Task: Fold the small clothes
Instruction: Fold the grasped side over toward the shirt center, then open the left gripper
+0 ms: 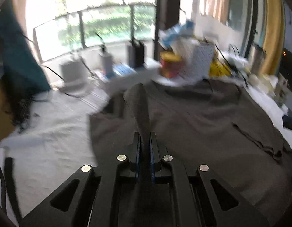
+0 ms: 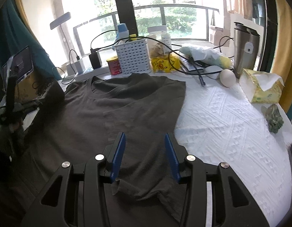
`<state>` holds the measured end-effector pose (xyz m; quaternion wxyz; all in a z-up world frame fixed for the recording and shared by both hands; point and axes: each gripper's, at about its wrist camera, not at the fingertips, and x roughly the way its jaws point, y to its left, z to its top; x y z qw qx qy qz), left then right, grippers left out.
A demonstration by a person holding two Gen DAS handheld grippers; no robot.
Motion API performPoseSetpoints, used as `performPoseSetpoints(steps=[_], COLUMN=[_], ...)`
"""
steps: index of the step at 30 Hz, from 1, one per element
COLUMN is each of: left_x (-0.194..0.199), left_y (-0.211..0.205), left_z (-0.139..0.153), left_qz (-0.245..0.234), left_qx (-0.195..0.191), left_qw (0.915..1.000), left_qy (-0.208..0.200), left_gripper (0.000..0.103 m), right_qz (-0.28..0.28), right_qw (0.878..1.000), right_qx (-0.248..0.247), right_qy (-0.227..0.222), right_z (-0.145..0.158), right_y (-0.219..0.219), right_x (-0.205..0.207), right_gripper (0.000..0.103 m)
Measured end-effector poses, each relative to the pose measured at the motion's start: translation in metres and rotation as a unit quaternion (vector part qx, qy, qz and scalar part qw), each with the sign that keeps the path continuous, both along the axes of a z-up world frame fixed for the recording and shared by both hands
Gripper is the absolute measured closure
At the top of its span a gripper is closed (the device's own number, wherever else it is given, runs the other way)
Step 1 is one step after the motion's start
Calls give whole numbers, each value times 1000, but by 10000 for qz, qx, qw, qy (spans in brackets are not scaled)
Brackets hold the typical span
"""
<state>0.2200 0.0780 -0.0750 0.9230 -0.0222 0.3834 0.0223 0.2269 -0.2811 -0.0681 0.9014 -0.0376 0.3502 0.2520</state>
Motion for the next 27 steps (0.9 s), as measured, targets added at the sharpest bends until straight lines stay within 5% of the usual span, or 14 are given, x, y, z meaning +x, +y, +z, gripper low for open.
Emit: performPoseSetpoints(steps=[3, 5, 9, 13, 16, 20, 27], left_x=[7, 4, -19, -45, -62, -71, -64], left_y=[-13, -14, -8, 17, 44, 72, 78], left_z=[-16, -19, -5, 13, 15, 0, -27], left_qz=[-271, -430, -510, -215, 190, 552, 432], left_qx=[-120, -350, -509, -522, -443, -684, -1060], left_qw=[9991, 9976, 9971, 9983, 9988, 9956, 9914], left_qy=[294, 415, 262, 123, 104, 325, 637], left_gripper=[92, 78, 70, 67, 52, 51, 51], right_qz=[-68, -91, -75, -1, 95, 215, 265], right_qw=[10000, 10000, 10000, 10000, 9999, 9997, 9995], right_qx=[23, 20, 5, -14, -30, -59, -116], right_qy=[-2, -3, -30, -24, -22, -41, -85], right_z=[1, 2, 4, 3, 3, 4, 9], right_y=[-5, -6, -5, 1, 10, 20, 29], right_x=[-2, -1, -4, -4, -6, -8, -12], right_gripper=[60, 60, 60, 60, 60, 60, 60])
